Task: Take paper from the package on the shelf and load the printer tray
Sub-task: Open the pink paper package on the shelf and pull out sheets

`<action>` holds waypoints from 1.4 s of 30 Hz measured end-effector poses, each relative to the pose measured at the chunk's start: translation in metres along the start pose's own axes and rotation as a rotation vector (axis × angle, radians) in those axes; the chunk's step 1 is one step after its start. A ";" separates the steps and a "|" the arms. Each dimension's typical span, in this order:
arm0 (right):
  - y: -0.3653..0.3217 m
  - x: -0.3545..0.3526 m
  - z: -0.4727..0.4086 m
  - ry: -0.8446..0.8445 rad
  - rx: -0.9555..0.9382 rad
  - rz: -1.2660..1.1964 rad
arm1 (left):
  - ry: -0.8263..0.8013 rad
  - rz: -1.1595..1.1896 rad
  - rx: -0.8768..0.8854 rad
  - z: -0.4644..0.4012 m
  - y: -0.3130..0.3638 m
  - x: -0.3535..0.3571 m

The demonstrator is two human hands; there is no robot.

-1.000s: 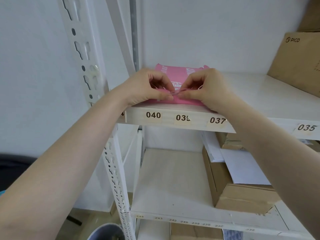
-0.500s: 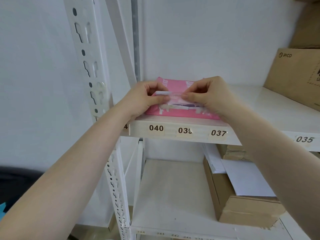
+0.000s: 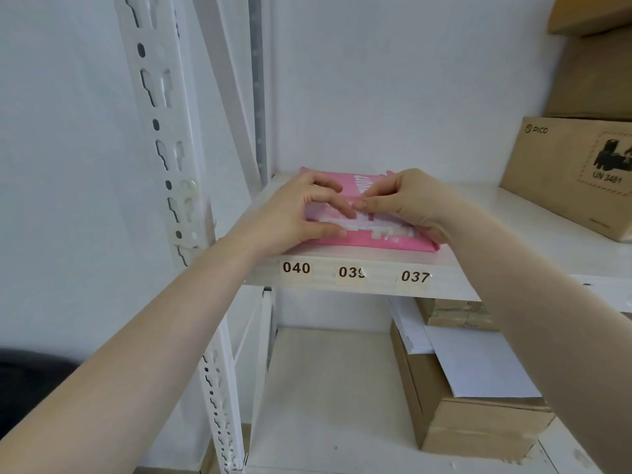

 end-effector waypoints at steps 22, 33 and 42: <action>0.016 -0.016 0.005 0.079 -0.041 0.075 | -0.064 -0.077 0.003 0.002 0.010 0.009; 0.024 -0.015 0.008 0.113 0.001 -0.030 | 0.111 -0.036 -0.044 0.000 0.012 0.005; 0.024 -0.015 0.011 0.102 0.002 -0.034 | 0.182 -0.171 0.059 0.003 0.025 0.001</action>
Point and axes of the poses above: each hand's wrist, its own z-axis away from the middle knuckle, its own x-axis out of the palm, y = z × x, the point moved 8 cm from there along -z, towards the middle knuckle, and after that the axes turned 15 degrees about y, right-handed, at the moved point
